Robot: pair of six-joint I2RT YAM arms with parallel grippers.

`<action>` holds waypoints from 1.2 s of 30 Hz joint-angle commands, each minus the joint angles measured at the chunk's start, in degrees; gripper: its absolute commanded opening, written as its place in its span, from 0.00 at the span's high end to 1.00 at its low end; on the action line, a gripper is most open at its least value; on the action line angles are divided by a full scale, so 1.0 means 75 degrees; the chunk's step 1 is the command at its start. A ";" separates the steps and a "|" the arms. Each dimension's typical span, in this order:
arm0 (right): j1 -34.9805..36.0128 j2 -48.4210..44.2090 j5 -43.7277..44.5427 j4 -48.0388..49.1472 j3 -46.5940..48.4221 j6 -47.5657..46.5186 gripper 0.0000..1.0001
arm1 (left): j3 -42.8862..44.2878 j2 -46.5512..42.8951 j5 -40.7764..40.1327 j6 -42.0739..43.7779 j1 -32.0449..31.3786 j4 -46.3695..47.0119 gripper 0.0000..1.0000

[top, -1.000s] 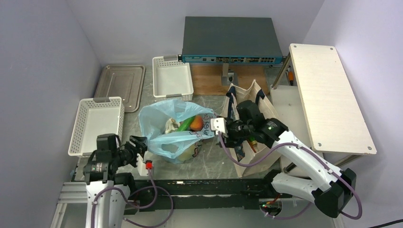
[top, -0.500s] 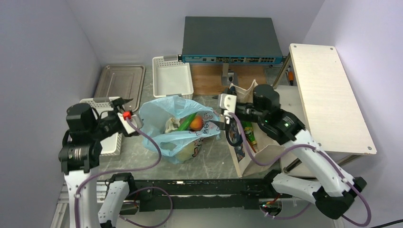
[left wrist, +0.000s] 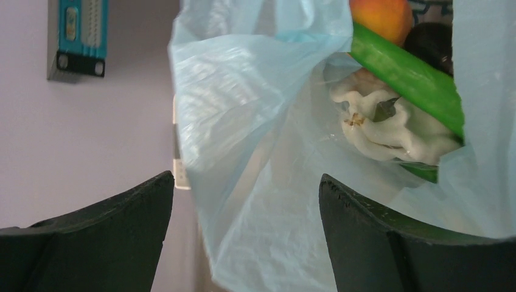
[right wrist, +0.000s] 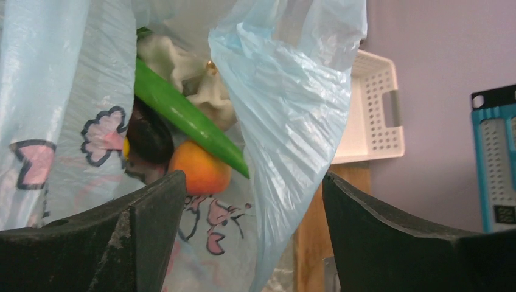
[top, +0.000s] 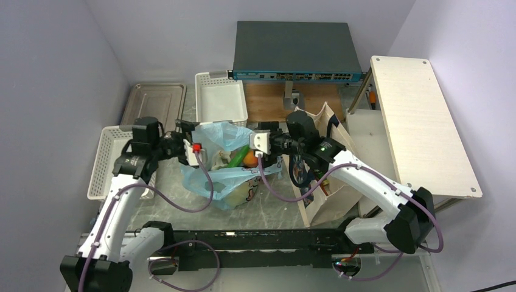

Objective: Untie the knot of the grocery bags and take out the mixed food

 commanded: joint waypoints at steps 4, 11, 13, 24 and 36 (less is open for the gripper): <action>0.0101 0.0088 0.0271 0.1515 -0.0057 -0.0307 0.31 | -0.1296 0.0009 -0.1508 0.0330 -0.1105 0.4089 0.10; -0.0243 0.0457 -0.0583 0.0705 0.0738 0.0822 0.75 | 0.0029 -0.0127 -0.0394 -0.1635 -0.1246 0.2805 0.32; -0.0428 0.0644 -0.0970 0.0245 0.1105 0.1162 0.79 | 0.0767 0.0152 -0.0010 -0.2288 -0.1252 0.1782 0.50; -0.1171 0.1503 -0.2690 -0.1837 0.2728 0.2887 1.00 | 0.2815 0.1633 0.1159 -0.6523 -0.1121 -0.0398 1.00; -0.1635 0.2463 -0.3575 -0.4631 0.3625 0.3142 1.00 | 0.3244 0.3548 0.2954 -1.2380 0.1047 -0.0667 1.00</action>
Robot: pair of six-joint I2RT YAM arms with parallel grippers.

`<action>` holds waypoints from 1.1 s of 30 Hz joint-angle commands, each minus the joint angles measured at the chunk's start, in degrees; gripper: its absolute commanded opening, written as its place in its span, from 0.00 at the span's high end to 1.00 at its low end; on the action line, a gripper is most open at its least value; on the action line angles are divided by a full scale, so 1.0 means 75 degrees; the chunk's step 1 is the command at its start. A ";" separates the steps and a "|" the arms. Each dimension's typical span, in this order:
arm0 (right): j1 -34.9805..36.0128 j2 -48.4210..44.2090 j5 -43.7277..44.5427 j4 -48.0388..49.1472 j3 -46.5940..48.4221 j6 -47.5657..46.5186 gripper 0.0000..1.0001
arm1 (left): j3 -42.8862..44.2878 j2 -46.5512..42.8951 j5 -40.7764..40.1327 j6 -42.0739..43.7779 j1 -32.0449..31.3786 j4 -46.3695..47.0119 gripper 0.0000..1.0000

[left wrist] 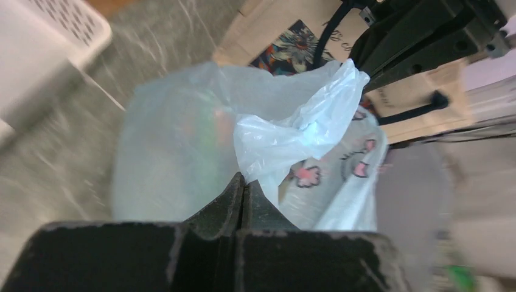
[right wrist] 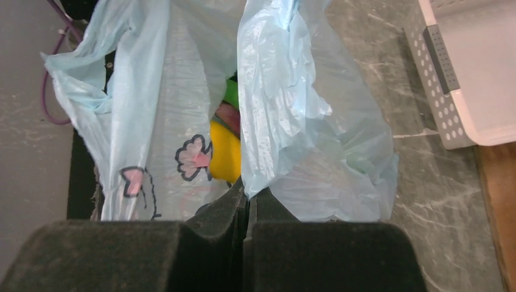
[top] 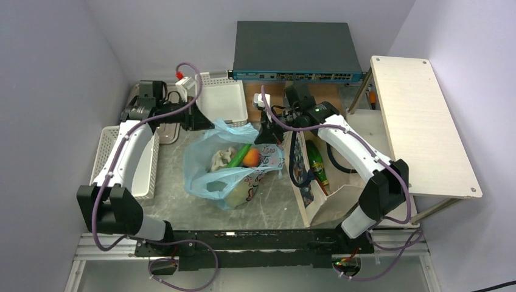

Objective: Untie the knot of the grocery bags and take out the mixed food

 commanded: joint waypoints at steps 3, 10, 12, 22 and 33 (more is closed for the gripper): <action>-0.0225 0.0477 -0.0692 -0.2571 0.0920 -0.0878 1.00 | -0.0617 0.0115 0.1916 -0.3835 0.1337 0.1467 1.00; -0.0402 0.1364 -0.1172 -0.3274 0.1745 -0.0628 0.89 | -0.1846 0.0321 0.1623 -0.5617 0.1585 0.2510 1.00; -0.0506 0.1518 -0.1229 -0.3287 0.2051 -0.0311 0.79 | -0.1978 0.0412 0.1581 -0.5721 0.1732 0.2543 1.00; -0.0183 -0.1436 0.1170 0.1795 -0.0317 0.0686 0.15 | -0.1392 0.0626 0.1499 -0.5158 0.1593 0.2062 1.00; 0.2214 -0.1109 0.3389 0.3312 -0.0995 -0.2619 0.13 | -0.1183 0.0797 0.1346 -0.4863 0.1357 0.1951 1.00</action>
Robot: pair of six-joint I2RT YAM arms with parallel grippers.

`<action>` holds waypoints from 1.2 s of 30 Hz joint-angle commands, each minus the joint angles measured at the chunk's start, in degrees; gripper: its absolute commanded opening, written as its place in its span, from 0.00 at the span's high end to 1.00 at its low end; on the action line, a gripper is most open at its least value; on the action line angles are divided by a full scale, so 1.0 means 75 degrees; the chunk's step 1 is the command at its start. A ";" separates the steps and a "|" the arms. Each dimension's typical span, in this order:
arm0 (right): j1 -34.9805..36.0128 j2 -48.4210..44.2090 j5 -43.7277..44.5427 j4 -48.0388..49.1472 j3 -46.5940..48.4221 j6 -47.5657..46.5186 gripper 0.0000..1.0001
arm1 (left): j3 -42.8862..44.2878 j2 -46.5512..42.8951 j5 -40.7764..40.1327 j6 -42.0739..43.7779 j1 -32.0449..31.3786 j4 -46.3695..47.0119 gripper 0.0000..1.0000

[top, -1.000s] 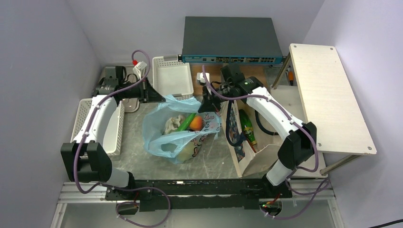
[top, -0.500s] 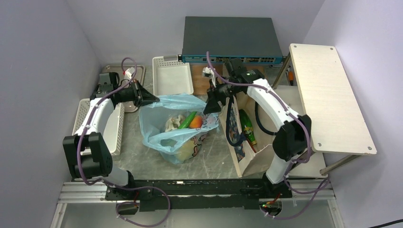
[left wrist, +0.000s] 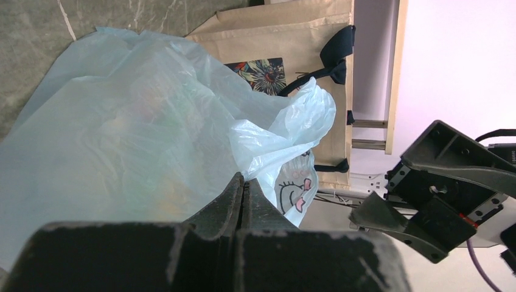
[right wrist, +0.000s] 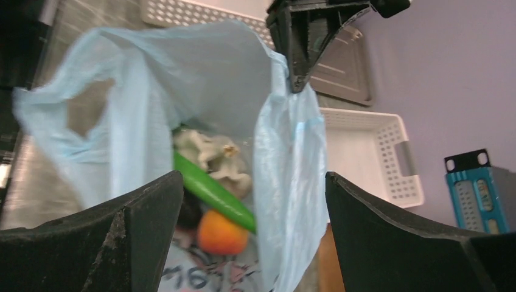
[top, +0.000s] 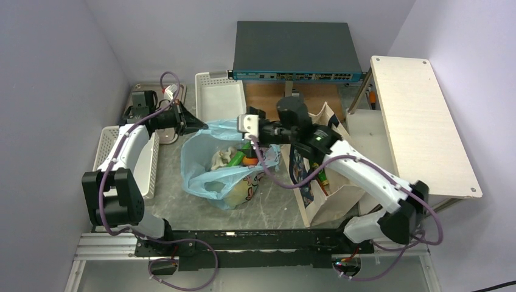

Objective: Untie the knot of the grocery bags and take out the mixed food

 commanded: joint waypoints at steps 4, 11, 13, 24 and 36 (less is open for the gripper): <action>0.0387 0.1152 0.1201 0.0823 -0.0140 -0.2072 0.13 | 0.0455 0.0020 -0.0086 0.0278 -0.0077 -0.0024 1.00; 0.0443 0.1991 0.2583 0.1722 -0.0274 -0.2336 0.33 | 0.0838 0.0045 -0.0043 0.0884 -0.0113 -0.0510 1.00; 0.0442 0.2208 0.2878 0.1413 0.0143 -0.2031 0.59 | 0.0970 -0.0010 0.0001 0.1150 -0.0105 -0.0733 0.93; 0.0032 0.2253 0.1954 -0.0734 0.1474 0.0537 1.00 | 0.3169 -0.2353 -0.0213 0.7740 0.0182 -0.3754 0.43; -0.0711 0.2953 0.0127 -0.1767 0.2360 0.2520 1.00 | 0.0592 -0.3213 -0.3279 1.0012 -0.3941 -0.3528 0.26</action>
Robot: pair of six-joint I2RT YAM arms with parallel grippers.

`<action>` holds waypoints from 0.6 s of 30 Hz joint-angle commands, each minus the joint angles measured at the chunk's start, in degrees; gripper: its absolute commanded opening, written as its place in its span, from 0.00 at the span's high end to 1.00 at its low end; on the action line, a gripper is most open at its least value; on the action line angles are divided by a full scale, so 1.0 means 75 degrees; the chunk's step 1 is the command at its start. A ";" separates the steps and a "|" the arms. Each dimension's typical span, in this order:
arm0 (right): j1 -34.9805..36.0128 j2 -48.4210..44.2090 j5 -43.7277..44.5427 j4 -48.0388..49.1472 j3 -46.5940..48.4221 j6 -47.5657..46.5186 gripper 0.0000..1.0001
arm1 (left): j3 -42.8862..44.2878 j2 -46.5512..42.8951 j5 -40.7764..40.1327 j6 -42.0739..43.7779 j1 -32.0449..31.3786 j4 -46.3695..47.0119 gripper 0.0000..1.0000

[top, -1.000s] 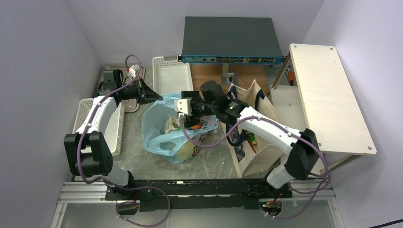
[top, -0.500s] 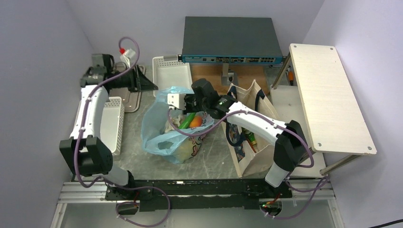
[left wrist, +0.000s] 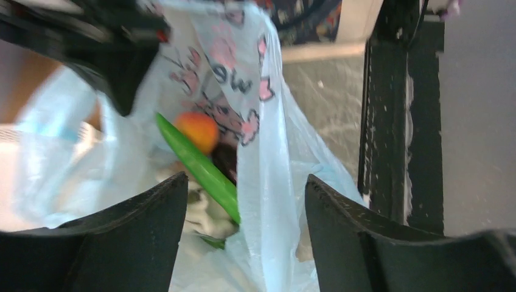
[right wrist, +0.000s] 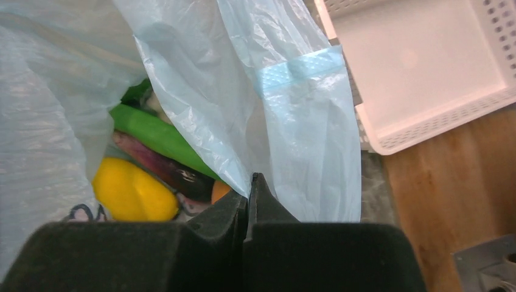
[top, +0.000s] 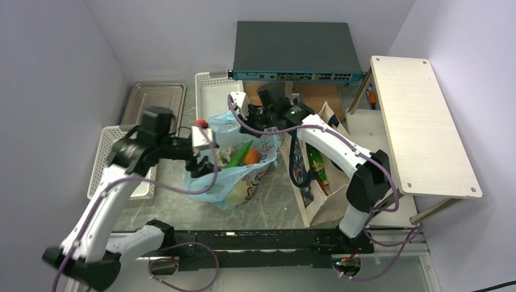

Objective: Untie the knot of the grocery bags and take out the mixed food

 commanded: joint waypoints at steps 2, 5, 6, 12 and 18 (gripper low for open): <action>-0.0117 0.0296 -0.0792 -0.0414 0.0642 0.0910 1.00 | -0.0359 0.1248 -0.1644 0.0505 -0.1138 0.0119 0.15; -0.0204 0.0437 -0.0820 -0.0482 0.0824 0.1175 1.00 | -0.0483 0.1787 -0.1608 0.0488 -0.1602 -0.0325 0.11; -0.0269 0.0445 -0.0833 -0.0463 0.0857 0.1293 1.00 | -0.0665 0.1823 -0.1598 0.0470 -0.1712 -0.0314 0.16; -0.0815 0.0337 -0.1152 -0.0267 0.0793 0.2297 1.00 | -0.1300 0.1565 -0.3063 0.0975 -0.1589 -0.0163 0.95; -0.1442 0.0254 -0.1761 0.0040 0.0875 0.3331 1.00 | 0.0189 0.1315 -0.3415 0.2453 -0.0441 -0.0205 1.00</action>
